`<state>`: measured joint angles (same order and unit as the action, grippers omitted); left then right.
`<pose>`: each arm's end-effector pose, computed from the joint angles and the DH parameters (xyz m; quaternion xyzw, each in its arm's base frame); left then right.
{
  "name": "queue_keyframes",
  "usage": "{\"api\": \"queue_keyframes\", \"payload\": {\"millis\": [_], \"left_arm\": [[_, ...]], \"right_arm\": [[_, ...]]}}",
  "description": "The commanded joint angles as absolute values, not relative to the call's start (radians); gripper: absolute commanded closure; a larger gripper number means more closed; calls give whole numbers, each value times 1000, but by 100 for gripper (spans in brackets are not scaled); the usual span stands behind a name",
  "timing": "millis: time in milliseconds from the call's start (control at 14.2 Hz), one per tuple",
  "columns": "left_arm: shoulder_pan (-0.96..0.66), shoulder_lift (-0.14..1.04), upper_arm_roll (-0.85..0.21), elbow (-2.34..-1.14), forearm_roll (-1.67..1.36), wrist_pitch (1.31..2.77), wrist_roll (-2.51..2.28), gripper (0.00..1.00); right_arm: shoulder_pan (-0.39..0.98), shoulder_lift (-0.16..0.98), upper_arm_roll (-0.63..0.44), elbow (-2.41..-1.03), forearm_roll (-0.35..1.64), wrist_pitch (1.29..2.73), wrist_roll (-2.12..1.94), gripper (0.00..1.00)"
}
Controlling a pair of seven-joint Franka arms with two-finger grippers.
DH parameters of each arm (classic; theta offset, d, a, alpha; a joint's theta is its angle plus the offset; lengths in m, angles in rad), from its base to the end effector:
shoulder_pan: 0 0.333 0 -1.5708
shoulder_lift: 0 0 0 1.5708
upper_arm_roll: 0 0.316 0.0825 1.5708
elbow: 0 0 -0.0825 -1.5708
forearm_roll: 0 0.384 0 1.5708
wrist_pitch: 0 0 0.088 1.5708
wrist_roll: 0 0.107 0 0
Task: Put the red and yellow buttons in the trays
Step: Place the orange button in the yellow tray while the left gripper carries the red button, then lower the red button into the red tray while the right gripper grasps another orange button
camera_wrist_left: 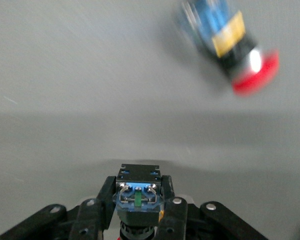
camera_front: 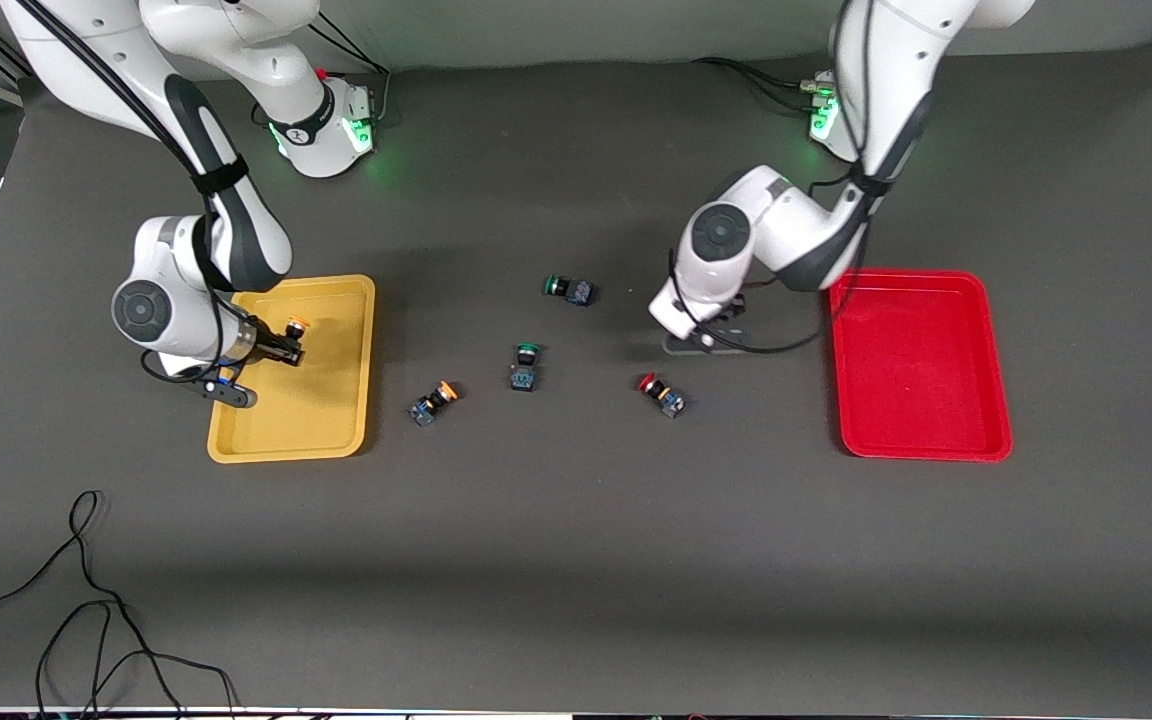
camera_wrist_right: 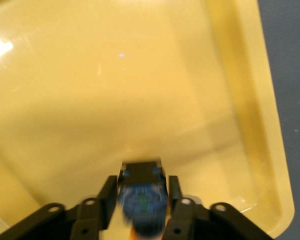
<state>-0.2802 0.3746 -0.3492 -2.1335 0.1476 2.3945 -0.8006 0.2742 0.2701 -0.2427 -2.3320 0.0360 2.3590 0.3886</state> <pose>0.4566 -0.3310 0.2323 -0.9983 -0.0375 0.0423 0.0162 0.4924 0.0121 0.2074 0.9746 -0.1898 -0.1099 0.0451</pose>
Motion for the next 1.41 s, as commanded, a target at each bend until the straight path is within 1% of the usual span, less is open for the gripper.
{"api": "queue_keyframes", "payload": {"millis": [0,141,211,282,352,563,634,775,845,915,986,1056,1127,1197,1268,1338], "left_arm": [[-157,279,-356,-2143,140,2329,-755,92],[-41,255,-356,-2144,117,2275,-616,93],[13,246,-354,-2149,112,2260,-553,93],[72,239,-353,-2152,112,2244,-475,93],[127,241,-351,-2158,112,2241,-401,93],[274,284,-348,-2178,113,2272,-192,93],[302,314,-347,-2181,115,2302,-143,93],[333,359,-345,-2184,124,2338,-107,93],[330,368,-345,-2184,124,2342,-107,92],[328,376,-345,-2184,126,2344,-107,86],[327,383,-345,-2184,132,2348,-106,57],[327,385,-345,-2180,155,2341,-106,20],[322,376,-347,-2174,163,2323,-106,8],[321,352,-348,-2168,163,2291,-107,1],[319,321,-351,-2148,163,2239,-110,0],[319,295,-356,-2114,158,2171,-118,1]], "right_arm": [[281,244,-245,-2329,51,2355,379,0],[284,209,-244,-2318,51,2332,394,0],[288,189,-236,-2286,51,2307,423,0],[293,187,-221,-2234,51,2266,472,0],[298,199,-178,-2164,52,2228,536,0],[299,290,-50,-1992,52,2194,760,0],[299,331,-8,-1949,54,2200,820,0],[301,414,37,-1873,55,2210,915,0],[301,449,52,-1865,54,2244,936,0],[301,475,55,-1870,54,2291,942,0],[305,504,55,-1871,54,2321,943,0],[308,530,55,-1871,54,2341,957,0],[317,550,57,-1873,54,2362,971,0],[322,564,55,-1881,54,2381,974,0],[322,571,57,-1893,54,2402,974,5],[327,574,57,-1897,54,2410,976,19]]}}
